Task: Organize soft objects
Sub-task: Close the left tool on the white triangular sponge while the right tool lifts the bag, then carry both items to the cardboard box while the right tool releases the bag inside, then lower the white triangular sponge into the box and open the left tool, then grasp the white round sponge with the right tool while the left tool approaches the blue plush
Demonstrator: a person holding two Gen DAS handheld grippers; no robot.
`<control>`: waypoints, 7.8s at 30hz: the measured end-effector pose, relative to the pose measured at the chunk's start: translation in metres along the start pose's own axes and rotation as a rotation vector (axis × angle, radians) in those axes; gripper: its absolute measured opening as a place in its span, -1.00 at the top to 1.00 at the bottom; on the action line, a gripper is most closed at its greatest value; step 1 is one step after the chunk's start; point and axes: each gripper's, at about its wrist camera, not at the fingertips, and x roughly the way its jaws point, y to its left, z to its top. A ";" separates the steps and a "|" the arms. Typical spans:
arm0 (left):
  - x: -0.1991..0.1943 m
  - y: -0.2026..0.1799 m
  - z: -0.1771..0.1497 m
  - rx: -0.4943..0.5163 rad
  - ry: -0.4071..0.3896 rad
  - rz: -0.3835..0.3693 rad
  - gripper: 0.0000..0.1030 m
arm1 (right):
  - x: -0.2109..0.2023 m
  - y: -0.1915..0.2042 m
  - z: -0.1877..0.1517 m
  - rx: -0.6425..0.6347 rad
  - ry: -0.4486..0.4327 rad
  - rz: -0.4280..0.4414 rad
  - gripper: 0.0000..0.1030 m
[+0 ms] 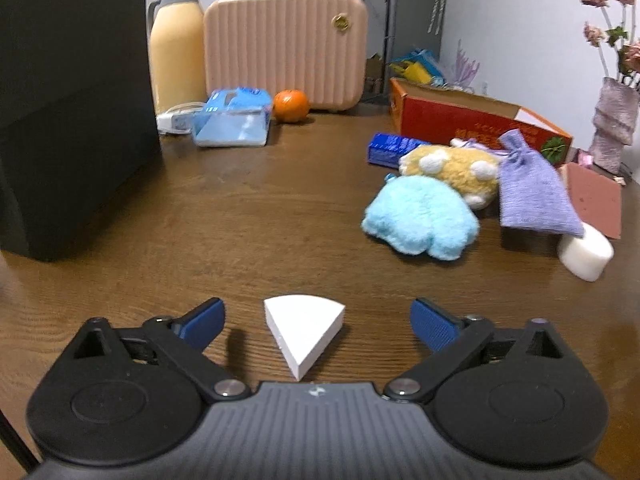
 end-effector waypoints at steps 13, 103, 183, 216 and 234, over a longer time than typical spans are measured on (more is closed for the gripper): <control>0.002 0.002 -0.004 0.008 -0.012 0.022 0.21 | 0.004 -0.001 0.001 -0.008 0.005 -0.013 0.10; 0.118 -0.142 0.257 0.008 -0.415 -0.122 0.32 | 0.217 0.004 0.218 -0.079 -0.119 -0.006 0.10; 0.217 -0.158 0.241 0.005 -0.214 -0.017 -1.00 | 0.267 -0.005 0.205 -0.075 -0.010 -0.092 -0.96; 0.058 -0.109 0.163 0.035 -0.306 -0.084 -1.00 | 0.104 0.026 0.120 -0.118 -0.127 -0.021 -0.97; 0.007 -0.090 0.093 0.084 -0.298 -0.127 -1.00 | 0.043 0.038 0.062 -0.133 -0.129 0.032 -1.00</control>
